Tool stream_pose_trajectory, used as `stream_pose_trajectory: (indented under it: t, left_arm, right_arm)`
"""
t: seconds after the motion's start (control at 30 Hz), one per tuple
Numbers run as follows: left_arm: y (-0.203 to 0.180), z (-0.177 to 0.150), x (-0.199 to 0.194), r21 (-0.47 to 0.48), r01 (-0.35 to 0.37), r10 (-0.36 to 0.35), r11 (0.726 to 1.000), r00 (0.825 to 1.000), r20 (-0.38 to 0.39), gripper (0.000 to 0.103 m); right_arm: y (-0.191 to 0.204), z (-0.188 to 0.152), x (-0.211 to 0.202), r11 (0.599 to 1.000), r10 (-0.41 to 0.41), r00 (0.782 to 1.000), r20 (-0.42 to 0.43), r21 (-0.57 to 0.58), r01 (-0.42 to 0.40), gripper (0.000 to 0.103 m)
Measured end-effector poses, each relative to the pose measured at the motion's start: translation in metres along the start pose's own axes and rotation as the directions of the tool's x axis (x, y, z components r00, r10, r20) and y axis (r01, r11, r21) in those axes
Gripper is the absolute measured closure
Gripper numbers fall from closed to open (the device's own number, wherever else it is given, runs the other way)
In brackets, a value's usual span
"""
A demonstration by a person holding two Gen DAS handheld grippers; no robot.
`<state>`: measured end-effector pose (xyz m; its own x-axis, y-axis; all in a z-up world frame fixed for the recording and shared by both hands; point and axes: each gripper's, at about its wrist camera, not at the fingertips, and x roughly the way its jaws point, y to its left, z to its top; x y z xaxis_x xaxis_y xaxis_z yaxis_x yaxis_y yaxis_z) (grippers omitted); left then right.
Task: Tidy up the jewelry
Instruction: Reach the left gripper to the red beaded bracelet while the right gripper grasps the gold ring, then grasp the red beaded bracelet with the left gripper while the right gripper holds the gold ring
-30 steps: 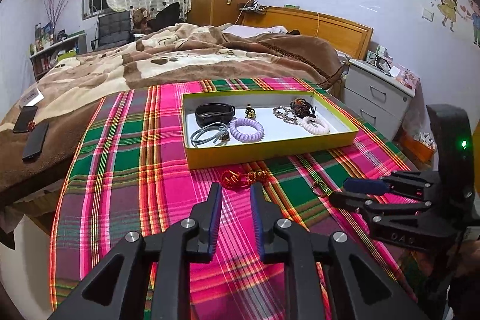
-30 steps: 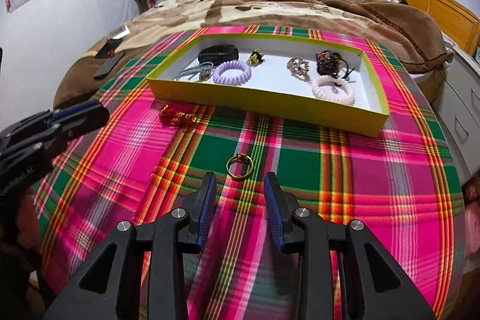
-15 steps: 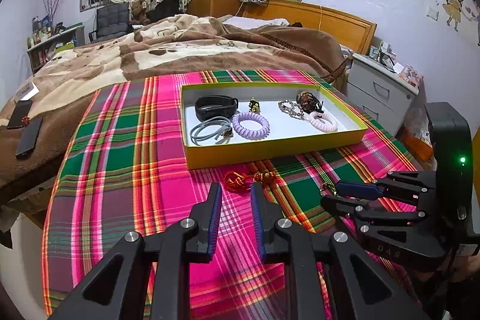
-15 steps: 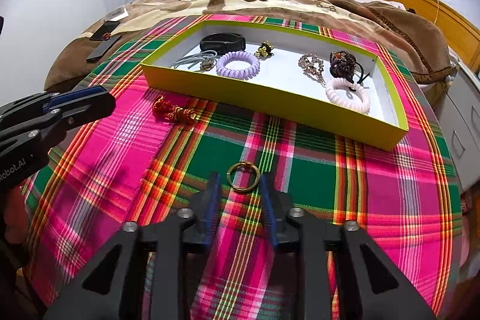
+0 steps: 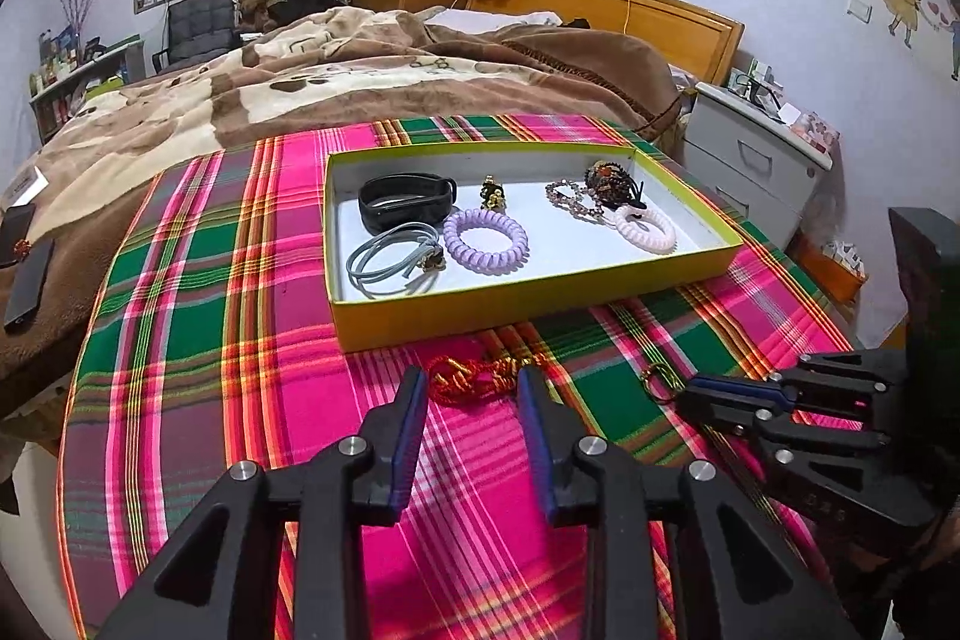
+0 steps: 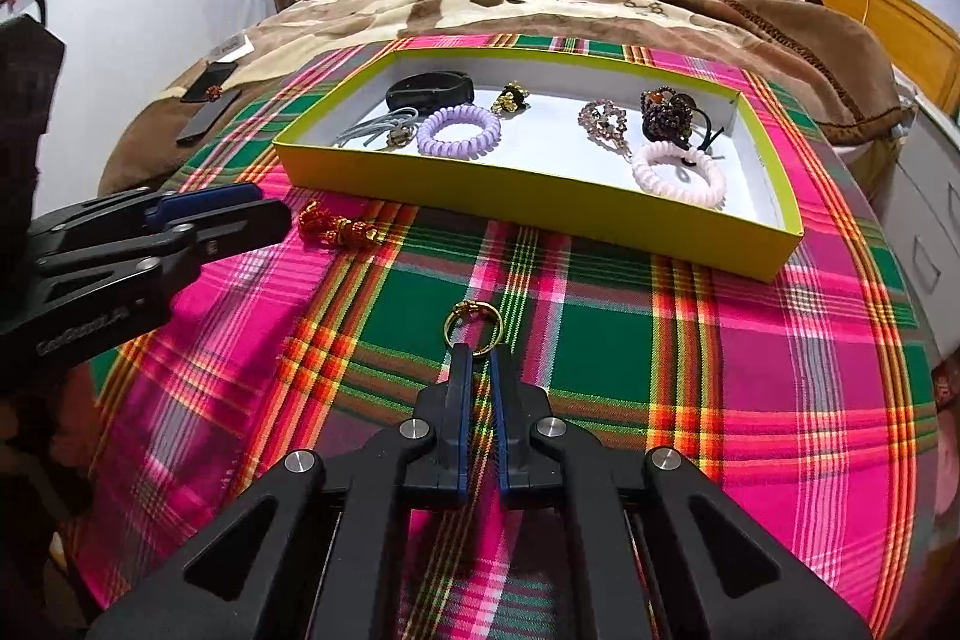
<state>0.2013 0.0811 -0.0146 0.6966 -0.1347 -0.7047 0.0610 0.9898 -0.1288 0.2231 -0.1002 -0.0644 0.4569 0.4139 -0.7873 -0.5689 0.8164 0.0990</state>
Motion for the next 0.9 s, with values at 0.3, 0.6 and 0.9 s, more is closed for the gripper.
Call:
stream_pose_trajectory:
  t: [0.3, 0.6, 0.9]
  left_arm:
    - [-0.004, 0.015, 0.019, 0.068, 0.042, -0.041, 0.997, 0.999, -0.02, 0.071]
    - [-0.019, 0.014, 0.035, 0.156, 0.072, -0.061, 0.985, 0.996, -0.069, 0.066]
    - [-0.03, 0.006, 0.034, 0.248, 0.006, 0.014, 0.969, 0.997, -0.077, 0.066]
  right_arm:
    - [0.002, 0.002, -0.001, 1.0, 0.007, 1.0, 0.014, -0.006, -0.007, 0.071]
    - [-0.007, -0.001, -0.005, 1.0, -0.002, 1.0, 0.017, 0.011, 0.001, 0.071]
    - [-0.008, -0.002, -0.005, 1.0, 0.002, 1.0, 0.018, 0.014, -0.002, 0.071]
